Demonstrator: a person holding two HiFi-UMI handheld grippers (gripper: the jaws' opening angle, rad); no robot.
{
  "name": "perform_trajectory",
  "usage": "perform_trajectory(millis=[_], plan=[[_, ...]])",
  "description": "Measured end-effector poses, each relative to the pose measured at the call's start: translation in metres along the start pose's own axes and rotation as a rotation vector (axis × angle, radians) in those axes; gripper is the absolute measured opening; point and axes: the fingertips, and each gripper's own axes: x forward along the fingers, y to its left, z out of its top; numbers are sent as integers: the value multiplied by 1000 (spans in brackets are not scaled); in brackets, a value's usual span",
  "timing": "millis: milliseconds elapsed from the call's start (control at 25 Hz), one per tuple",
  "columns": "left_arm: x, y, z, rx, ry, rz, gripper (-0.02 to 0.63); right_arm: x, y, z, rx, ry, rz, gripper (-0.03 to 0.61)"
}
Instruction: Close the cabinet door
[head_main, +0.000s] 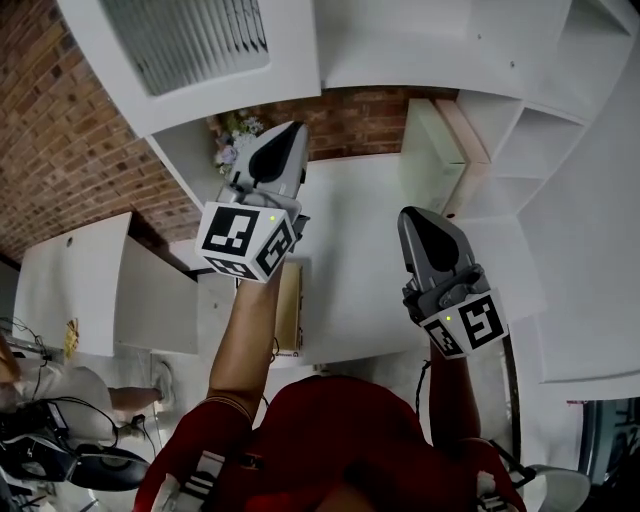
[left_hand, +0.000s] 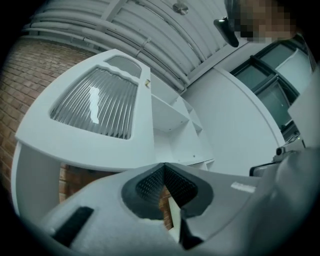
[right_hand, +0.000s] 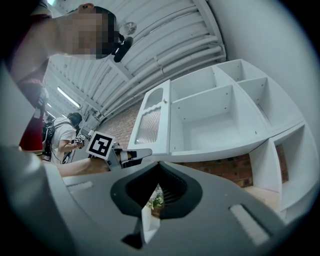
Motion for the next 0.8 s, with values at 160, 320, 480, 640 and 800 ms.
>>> perform_trajectory(millis=[160,320,480,640,800], plan=[[-18,-23,6,-13,-18,-42,0,1,4,9,-7,-16,13,15],[-38,-43,10,-20,-24,-77,0,-1,11,16,-8,-28,30,15],[-58,-60,14,-27,-36,-111,0,-4,22,25,-9,-47,45,15],[-77,-81,15,-31,-47,-143,0,-10,33,28,-10,-62,59,14],[-92,-95,9,-53,-42,-155,0,-18,41,29,-13,-74,64,14]])
